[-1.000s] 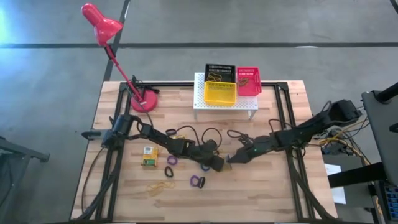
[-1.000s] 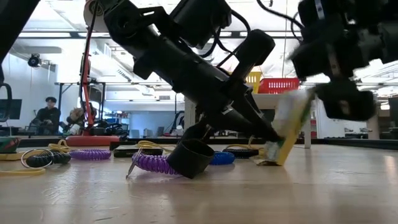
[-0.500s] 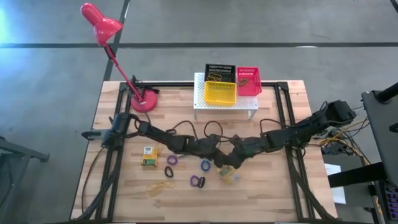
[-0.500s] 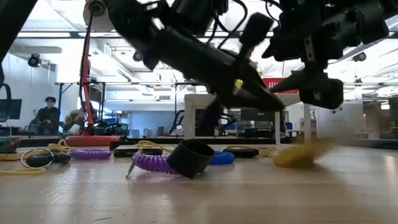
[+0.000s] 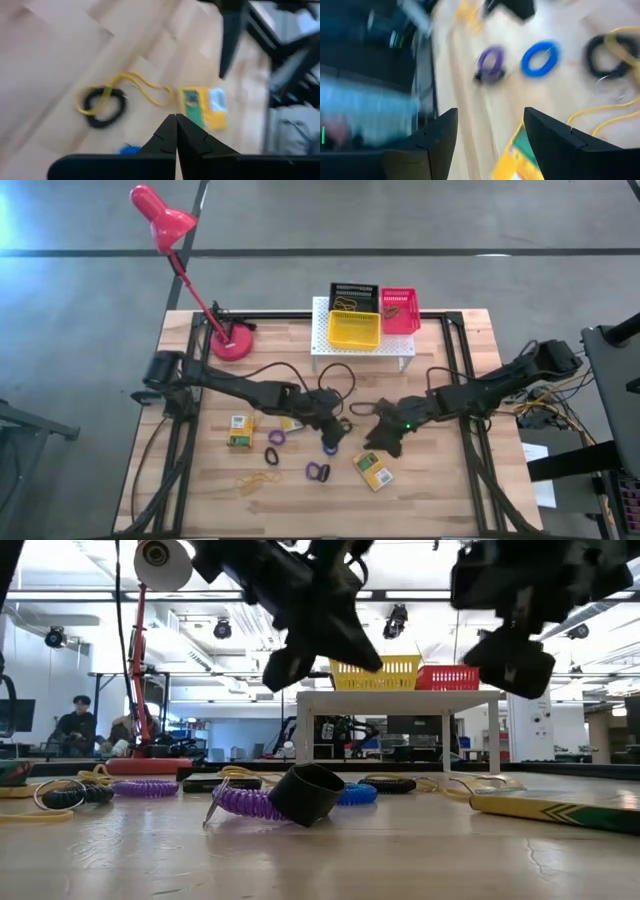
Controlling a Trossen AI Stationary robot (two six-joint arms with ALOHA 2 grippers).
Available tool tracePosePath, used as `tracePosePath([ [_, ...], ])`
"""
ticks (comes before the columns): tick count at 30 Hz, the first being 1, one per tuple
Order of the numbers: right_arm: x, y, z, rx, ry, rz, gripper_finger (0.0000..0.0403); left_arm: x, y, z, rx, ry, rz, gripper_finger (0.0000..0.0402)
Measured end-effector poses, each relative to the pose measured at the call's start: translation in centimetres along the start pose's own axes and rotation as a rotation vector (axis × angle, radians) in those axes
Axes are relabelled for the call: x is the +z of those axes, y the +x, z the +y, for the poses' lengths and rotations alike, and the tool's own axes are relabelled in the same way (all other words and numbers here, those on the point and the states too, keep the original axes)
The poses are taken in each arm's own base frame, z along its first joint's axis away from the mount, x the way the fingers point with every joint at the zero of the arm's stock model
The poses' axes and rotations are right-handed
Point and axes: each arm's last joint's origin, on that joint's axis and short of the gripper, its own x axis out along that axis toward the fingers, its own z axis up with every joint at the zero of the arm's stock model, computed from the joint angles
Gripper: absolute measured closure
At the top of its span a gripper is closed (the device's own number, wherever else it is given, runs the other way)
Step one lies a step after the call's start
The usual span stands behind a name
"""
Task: Pick & Place Office Desk Supplies
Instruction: Put the yellow crayon box in the yellow bin on the shelf
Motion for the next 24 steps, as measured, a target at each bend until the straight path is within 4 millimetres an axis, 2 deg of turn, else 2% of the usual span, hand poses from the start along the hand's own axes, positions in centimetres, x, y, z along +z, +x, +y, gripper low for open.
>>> tracePosePath([
  [5, -0.9, 0.7, -0.5, 0.092, -0.302, 0.180, 0.0179, -0.1, -0.6, -0.6, -0.037, -0.077, 0.018, 0.0398],
  [11, -1.2, 3.9, -2.5, 0.064, -0.536, 0.296, 0.0179, -0.6, -2.6, -1.5, -0.022, -0.189, 0.052, 0.0398],
  [16, -0.7, 6.8, -3.9, -0.013, -0.603, 0.334, 0.0179, -1.8, -4.7, -1.8, 0.062, -0.218, 0.139, 0.0398],
  [19, -0.2, 8.1, -3.9, -0.020, -0.623, 0.342, 0.0179, -2.5, -5.3, -1.8, 0.106, -0.219, 0.170, 0.0398],
  [24, -0.3, 8.8, -3.9, -0.017, -0.625, 0.446, 0.0190, -2.7, -5.5, -2.0, 0.110, -0.212, 0.171, 0.0398],
])
